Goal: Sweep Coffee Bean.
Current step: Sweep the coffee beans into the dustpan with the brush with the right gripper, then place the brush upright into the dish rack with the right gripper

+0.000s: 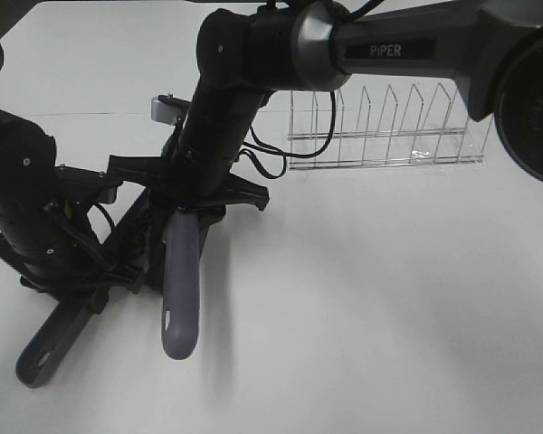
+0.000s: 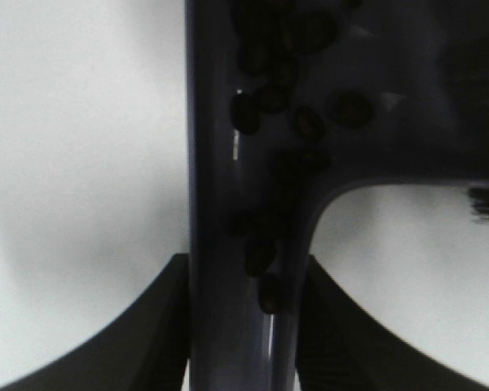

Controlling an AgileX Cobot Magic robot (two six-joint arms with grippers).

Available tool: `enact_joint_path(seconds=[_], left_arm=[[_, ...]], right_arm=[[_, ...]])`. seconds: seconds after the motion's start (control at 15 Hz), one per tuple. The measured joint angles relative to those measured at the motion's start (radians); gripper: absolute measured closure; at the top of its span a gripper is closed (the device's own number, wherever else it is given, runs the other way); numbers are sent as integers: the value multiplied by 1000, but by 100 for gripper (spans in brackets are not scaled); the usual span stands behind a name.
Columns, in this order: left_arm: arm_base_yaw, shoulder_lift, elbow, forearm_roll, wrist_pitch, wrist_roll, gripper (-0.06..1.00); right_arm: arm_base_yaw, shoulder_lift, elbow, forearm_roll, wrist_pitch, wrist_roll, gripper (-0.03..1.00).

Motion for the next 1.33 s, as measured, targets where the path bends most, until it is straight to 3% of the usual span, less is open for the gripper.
enact_joint_path(seconds=[0.4,0.73,1.13,1.33], left_arm=[[0,0,0,0,-7,0,63],[0,0,0,0,-14,1,63],[0,2,0,-4,-20,1,63],[0,2,0,-6,-20,1,63]], right_arm=[[0,3,-115,-30,89,-27,65],[0,3,-221,-335,284,-24,65],[0,3,-229,-451,291,-27,65],[0,-4,-229,-460,292,-62,65]])
